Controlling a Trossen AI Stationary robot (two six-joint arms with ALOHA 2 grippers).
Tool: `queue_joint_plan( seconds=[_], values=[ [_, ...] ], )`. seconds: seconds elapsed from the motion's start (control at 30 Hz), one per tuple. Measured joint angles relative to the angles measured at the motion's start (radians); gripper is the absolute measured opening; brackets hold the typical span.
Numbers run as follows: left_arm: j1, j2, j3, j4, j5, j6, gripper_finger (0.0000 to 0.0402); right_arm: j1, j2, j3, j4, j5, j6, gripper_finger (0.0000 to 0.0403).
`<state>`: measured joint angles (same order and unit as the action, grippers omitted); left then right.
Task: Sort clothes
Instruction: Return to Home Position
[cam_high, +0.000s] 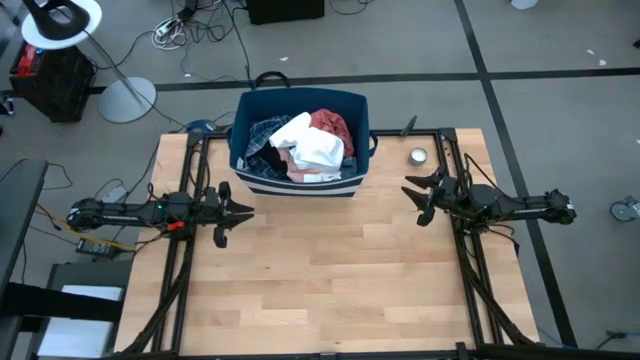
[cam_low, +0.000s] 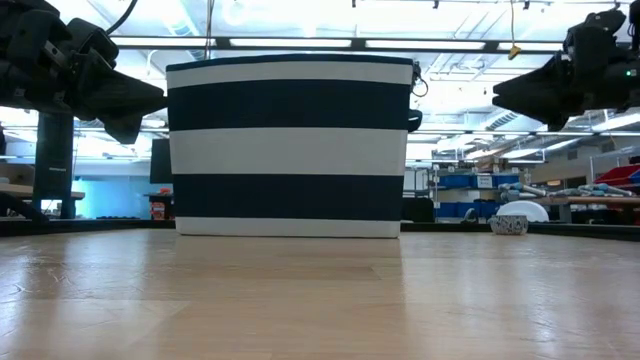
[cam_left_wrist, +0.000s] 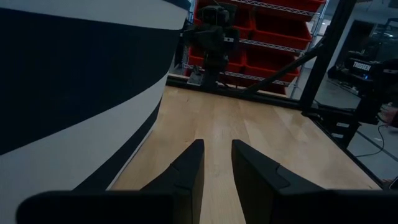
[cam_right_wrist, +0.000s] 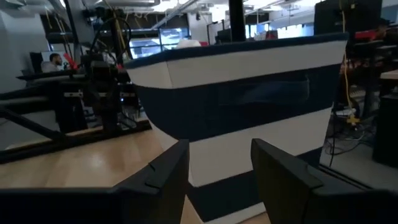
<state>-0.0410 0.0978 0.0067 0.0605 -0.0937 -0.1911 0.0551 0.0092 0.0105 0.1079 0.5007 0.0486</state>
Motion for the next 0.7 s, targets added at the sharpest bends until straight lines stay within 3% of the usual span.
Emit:
queue_joint_plan(
  seconds=[0.7],
  values=[
    [0.0,0.0,0.0,0.0,0.0,0.0,0.0087,0.0,0.0,0.0,0.023,-0.003,0.0,0.0175]
  ],
)
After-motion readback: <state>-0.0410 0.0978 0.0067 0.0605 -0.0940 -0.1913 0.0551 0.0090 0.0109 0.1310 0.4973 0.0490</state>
